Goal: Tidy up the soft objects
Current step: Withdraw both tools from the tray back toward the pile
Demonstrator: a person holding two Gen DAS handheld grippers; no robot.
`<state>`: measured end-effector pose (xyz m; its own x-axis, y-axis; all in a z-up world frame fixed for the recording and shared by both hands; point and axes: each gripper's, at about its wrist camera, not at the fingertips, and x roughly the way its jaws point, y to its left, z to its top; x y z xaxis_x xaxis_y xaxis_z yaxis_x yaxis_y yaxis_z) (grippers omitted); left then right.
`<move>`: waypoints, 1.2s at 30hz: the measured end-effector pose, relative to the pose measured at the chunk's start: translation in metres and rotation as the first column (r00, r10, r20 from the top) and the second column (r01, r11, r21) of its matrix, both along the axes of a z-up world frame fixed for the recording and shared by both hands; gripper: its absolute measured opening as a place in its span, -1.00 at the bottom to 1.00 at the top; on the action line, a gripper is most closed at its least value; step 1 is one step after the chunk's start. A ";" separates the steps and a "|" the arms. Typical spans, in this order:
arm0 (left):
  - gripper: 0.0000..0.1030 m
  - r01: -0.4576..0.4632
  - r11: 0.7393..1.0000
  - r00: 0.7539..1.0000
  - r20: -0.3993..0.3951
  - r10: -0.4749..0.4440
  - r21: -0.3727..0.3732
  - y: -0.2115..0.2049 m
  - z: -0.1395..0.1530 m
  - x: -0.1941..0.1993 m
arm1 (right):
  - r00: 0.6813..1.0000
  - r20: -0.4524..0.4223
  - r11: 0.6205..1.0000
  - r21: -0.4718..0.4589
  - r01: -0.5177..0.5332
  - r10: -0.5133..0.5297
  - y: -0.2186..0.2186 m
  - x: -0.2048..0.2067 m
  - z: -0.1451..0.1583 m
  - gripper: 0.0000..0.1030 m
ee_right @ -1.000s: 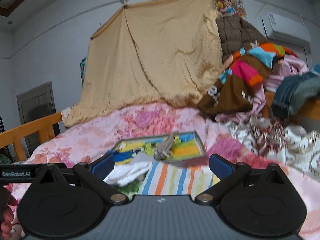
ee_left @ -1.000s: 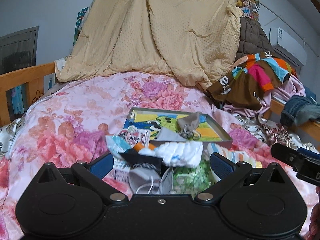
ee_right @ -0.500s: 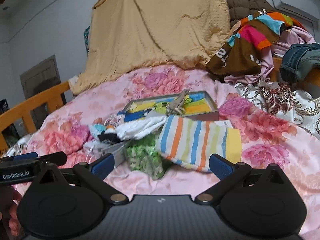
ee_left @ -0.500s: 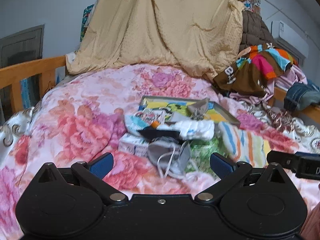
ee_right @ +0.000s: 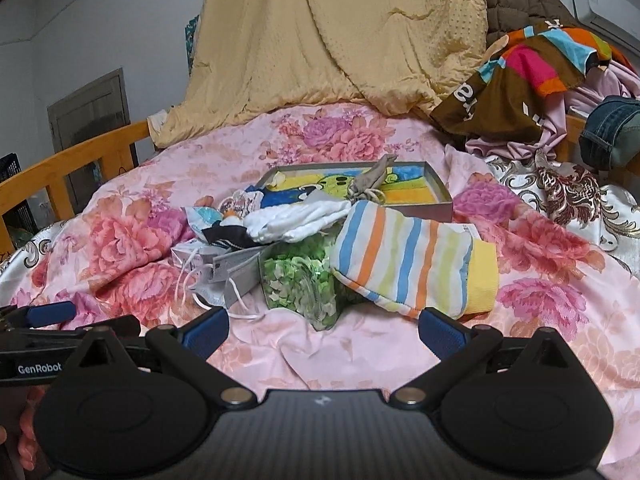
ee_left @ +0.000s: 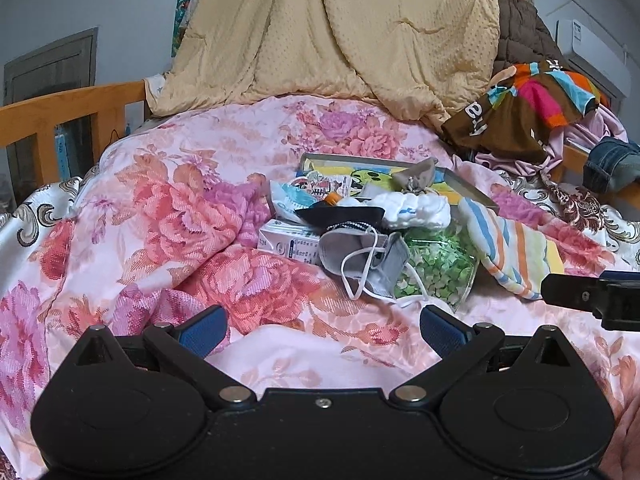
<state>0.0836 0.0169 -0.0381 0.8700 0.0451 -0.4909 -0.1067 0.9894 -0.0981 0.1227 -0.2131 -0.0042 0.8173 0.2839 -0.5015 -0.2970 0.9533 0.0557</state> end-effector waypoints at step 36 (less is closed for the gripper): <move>0.98 0.249 0.961 0.961 0.090 -0.260 0.119 -0.013 0.011 0.048 | 0.989 -0.141 0.993 0.096 0.066 -0.052 -0.014 0.045 -0.012 0.99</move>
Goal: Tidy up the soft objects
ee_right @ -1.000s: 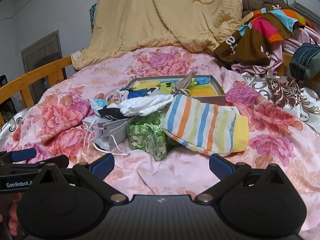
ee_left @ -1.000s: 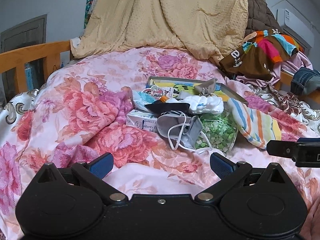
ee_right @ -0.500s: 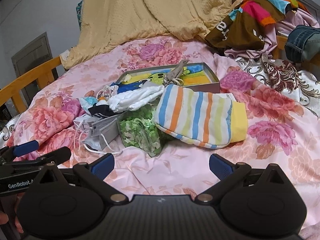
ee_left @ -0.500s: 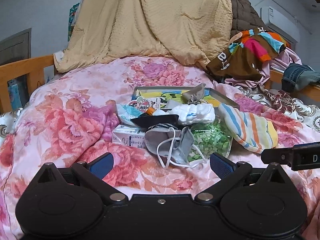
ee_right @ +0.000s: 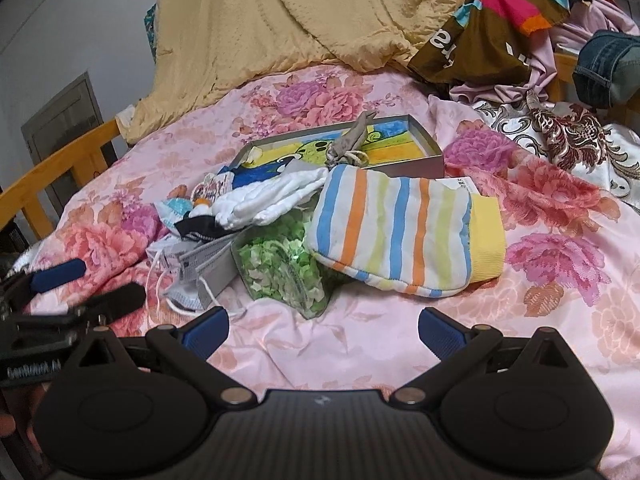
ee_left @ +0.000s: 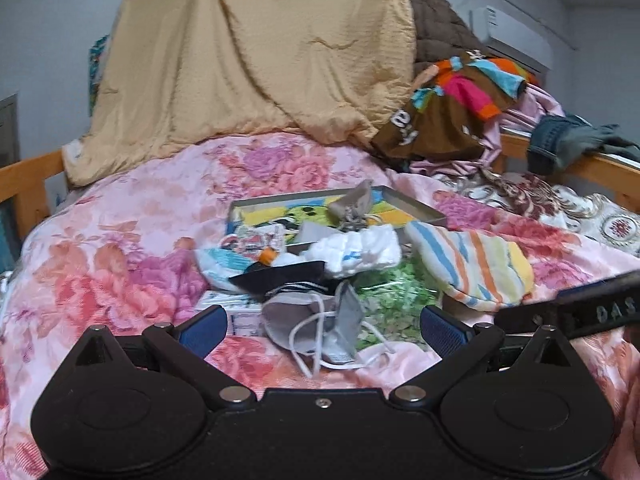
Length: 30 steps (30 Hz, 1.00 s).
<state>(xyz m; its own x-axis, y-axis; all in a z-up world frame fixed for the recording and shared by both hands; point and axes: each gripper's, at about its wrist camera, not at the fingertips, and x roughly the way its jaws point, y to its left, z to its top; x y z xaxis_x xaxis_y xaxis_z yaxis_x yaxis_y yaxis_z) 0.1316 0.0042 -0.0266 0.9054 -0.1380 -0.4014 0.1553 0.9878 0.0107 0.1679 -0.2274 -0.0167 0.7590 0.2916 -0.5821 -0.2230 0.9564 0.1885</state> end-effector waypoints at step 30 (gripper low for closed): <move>0.80 0.227 0.973 0.951 -0.207 -0.229 -0.034 -0.016 -0.007 0.101 | 0.998 -0.027 0.978 0.203 -0.055 0.062 -0.034 0.112 -0.010 0.99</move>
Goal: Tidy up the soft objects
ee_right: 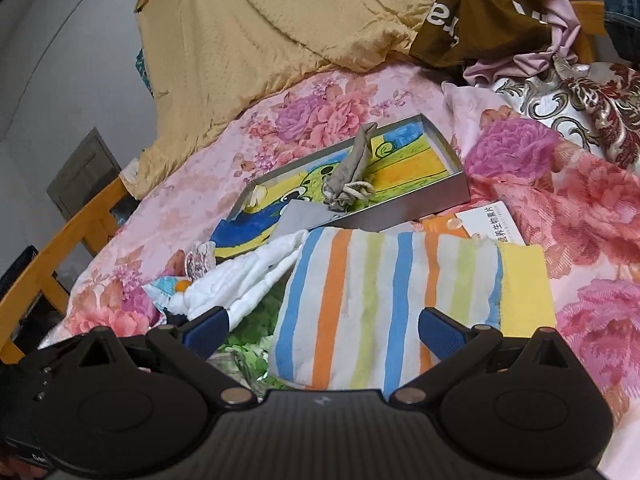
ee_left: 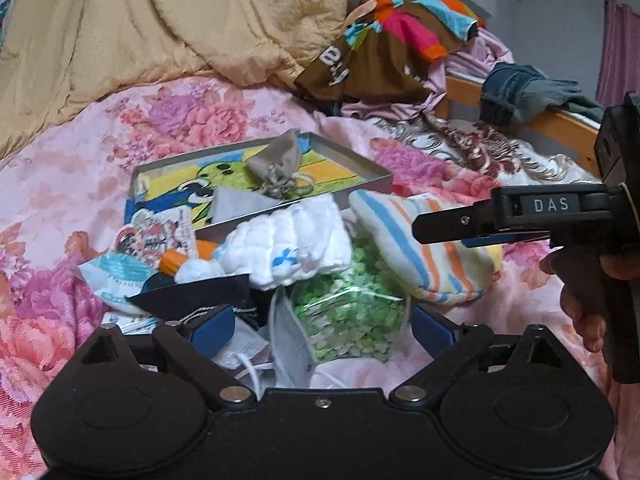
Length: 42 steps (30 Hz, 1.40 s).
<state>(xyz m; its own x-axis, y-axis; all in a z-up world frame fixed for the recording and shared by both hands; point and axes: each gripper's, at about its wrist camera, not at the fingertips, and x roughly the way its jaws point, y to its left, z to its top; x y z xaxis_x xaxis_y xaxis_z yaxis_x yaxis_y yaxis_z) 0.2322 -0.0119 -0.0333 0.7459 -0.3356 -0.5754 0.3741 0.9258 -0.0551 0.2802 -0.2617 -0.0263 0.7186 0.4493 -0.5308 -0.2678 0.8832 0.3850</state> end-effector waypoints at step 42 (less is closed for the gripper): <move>-0.79 -0.210 0.978 0.969 -0.134 0.207 -0.010 0.002 -0.018 0.005 | 0.997 -0.054 0.999 0.000 -0.047 0.047 0.018 0.007 -0.014 -0.01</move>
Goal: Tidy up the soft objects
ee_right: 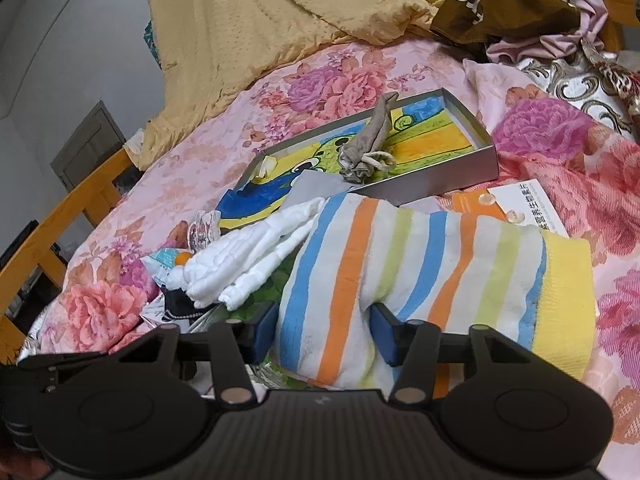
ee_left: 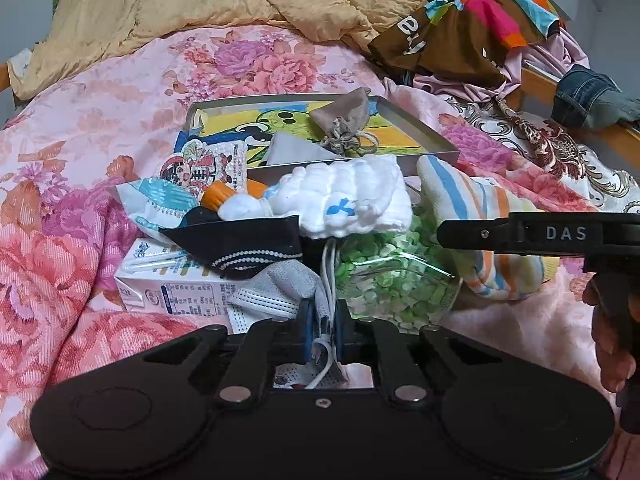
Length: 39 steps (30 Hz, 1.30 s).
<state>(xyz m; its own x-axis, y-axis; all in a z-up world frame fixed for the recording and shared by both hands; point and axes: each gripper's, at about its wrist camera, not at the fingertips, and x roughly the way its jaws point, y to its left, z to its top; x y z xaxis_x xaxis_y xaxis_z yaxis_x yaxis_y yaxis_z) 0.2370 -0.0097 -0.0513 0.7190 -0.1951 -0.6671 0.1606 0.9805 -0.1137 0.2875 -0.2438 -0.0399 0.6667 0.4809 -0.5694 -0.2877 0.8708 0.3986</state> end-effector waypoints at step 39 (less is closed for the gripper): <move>-0.84 0.028 0.983 0.979 0.203 0.009 -0.182 -0.019 0.091 -0.033 | 0.936 0.348 0.994 0.106 0.009 -0.046 -0.014 -0.040 0.075 -0.68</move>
<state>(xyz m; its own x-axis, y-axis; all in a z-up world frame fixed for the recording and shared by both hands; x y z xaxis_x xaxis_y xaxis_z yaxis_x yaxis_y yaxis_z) 0.2041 -0.0289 0.0393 0.8328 -0.3078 -0.4602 0.2079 0.9442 -0.2553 0.2478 -0.2577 0.0353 0.8284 0.5027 -0.2471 -0.4015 0.8405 0.3638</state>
